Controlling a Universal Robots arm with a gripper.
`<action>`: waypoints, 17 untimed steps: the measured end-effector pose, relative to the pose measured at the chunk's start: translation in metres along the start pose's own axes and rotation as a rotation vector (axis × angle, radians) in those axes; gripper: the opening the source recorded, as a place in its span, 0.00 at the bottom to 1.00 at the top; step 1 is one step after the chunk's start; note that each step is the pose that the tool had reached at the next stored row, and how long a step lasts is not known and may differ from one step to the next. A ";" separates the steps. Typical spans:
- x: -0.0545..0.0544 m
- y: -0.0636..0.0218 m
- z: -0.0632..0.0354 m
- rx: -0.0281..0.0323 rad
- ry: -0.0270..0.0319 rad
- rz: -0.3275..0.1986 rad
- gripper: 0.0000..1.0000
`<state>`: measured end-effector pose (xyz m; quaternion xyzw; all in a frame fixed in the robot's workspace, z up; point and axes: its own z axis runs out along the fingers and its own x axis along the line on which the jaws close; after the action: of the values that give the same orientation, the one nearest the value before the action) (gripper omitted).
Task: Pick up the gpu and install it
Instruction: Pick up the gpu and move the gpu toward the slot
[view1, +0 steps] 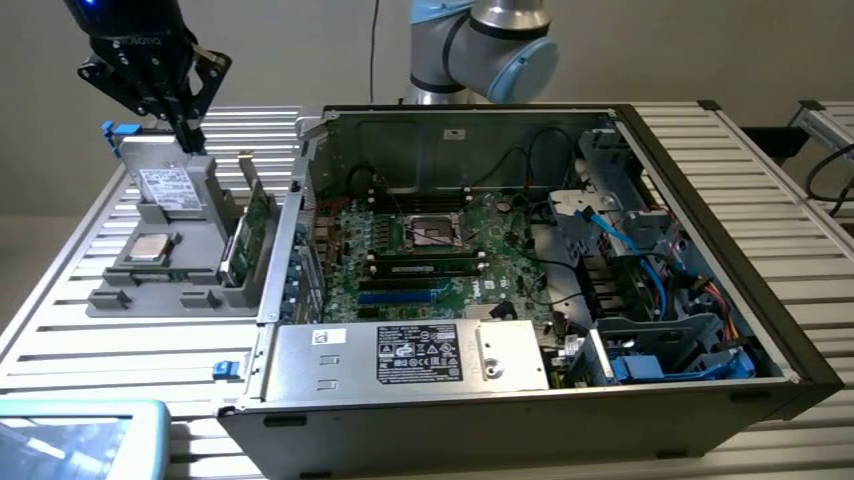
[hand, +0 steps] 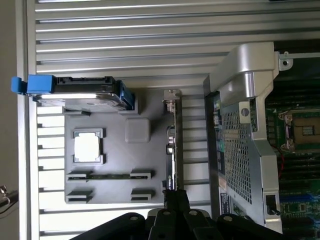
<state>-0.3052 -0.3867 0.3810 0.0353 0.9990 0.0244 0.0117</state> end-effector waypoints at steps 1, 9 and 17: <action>0.000 0.0000 0.0005 0.0000 0.0000 0.000 0.12; 0.001 -0.0002 0.0016 0.0000 -0.0001 0.000 0.37; 0.009 -0.0013 0.0131 -0.0042 -0.0089 -0.006 0.44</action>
<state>-0.3135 -0.3867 0.3676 0.0325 0.9990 0.0263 0.0163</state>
